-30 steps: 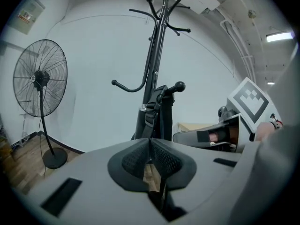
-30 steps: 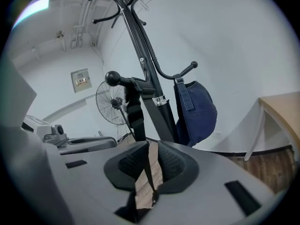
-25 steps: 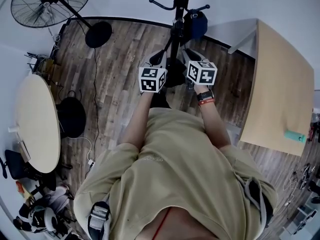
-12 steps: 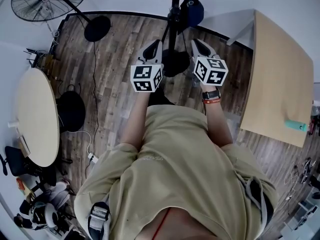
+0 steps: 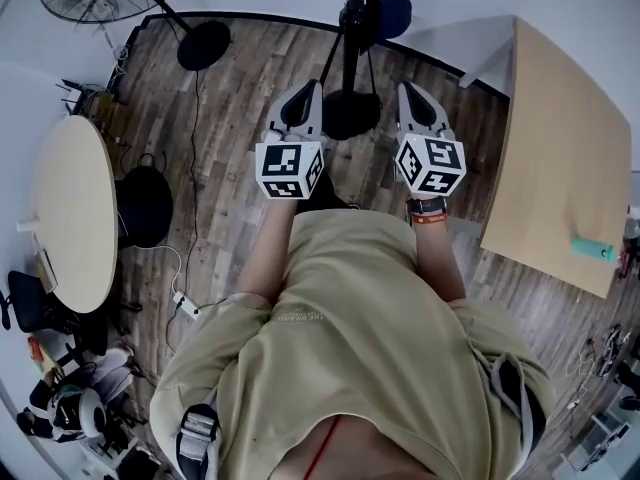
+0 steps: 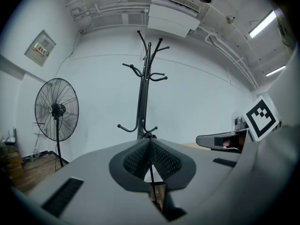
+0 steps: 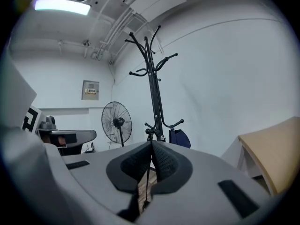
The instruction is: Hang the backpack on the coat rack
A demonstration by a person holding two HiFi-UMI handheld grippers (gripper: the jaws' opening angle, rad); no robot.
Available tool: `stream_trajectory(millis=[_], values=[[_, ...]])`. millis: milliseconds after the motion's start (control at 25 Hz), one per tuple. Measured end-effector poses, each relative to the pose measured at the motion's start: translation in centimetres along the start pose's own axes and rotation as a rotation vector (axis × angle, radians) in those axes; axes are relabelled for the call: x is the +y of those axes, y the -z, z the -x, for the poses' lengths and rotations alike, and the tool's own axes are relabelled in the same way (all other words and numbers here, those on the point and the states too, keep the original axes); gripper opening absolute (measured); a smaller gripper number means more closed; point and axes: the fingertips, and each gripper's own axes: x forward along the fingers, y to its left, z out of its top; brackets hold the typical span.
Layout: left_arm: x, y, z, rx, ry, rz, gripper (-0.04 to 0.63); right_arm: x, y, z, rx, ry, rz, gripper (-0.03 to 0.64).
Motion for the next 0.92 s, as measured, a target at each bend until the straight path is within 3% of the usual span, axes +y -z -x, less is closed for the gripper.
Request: stream_trajectory(millis=[360, 560, 720, 920], values=[[-0.5, -1.5, 2.9, -0.021, 0.018, -0.001, 0.025, 1.3, -0.5, 2.7, -0.011, 0.037, 0.007, 0.015], [0.8, -2.6, 2.9, -0.024, 0.091, -0.02, 0.025, 3.1, -1.2, 2.3, -0.017, 0.09, 0.011, 0.015], [4.0, -3.2, 3.2, -0.012, 0.136, 0.0, 0.025, 6.1, -1.3, 1.2, -0.012, 0.106, -0.003, 0.015], [12.4, -3.7, 6.1, 0.028, 0.155, 0.041, 0.025, 14.9, -2.6, -1.4, -0.008, 0.032, -0.039, 0.015]])
